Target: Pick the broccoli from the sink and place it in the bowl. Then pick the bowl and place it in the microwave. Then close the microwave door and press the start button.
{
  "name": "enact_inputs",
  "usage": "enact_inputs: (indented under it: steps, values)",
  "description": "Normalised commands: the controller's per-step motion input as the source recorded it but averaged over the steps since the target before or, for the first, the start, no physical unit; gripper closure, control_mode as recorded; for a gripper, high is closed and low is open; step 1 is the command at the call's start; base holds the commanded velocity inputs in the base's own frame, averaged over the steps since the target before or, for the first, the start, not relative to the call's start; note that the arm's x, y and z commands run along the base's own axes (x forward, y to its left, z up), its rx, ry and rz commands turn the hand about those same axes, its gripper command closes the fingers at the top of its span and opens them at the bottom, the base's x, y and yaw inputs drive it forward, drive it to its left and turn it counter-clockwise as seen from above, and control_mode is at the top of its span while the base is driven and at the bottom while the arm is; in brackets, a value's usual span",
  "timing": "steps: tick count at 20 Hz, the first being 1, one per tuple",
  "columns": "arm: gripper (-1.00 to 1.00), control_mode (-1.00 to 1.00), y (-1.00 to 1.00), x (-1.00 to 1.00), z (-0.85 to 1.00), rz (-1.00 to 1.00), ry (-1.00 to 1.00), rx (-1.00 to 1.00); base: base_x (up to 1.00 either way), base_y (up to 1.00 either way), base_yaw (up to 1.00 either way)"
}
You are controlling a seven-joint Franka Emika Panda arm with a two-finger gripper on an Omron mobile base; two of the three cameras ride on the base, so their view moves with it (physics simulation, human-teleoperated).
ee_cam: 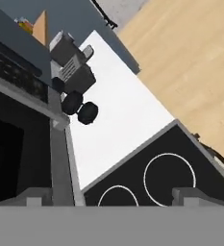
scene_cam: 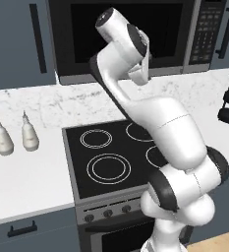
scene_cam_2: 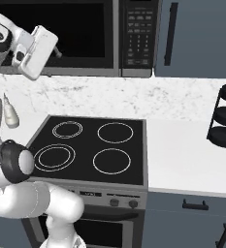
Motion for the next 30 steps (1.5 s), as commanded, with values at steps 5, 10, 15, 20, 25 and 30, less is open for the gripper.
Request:
enact_inputs:
  steps: [5, 10, 15, 20, 25, 30]
  values:
    - [-1.0, -1.0, -1.0, -0.97, -0.81, 0.45, -0.33, 0.08, 0.0, 0.0, 0.0]
    - [-1.0, -1.0, -0.97, -0.24, -0.21, 0.53, -0.39, 0.05, 0.0, 0.0, 0.0]
    - [-1.0, -1.0, -0.85, 0.26, 0.37, 0.46, -0.36, 0.2, 0.0, 0.0, 0.0]
    - [-1.0, -1.0, -0.68, 0.56, 0.58, 0.37, -0.27, 0.26, 0.0, 0.0, 0.0]
    - [1.0, -1.0, -0.25, 0.54, 0.5, 0.2, -0.25, 0.19, 0.0, 0.0, 0.0]
    - [1.0, -1.0, -0.27, 0.06, 0.25, 0.11, -0.21, 0.15, 0.0, 0.0, 0.0]
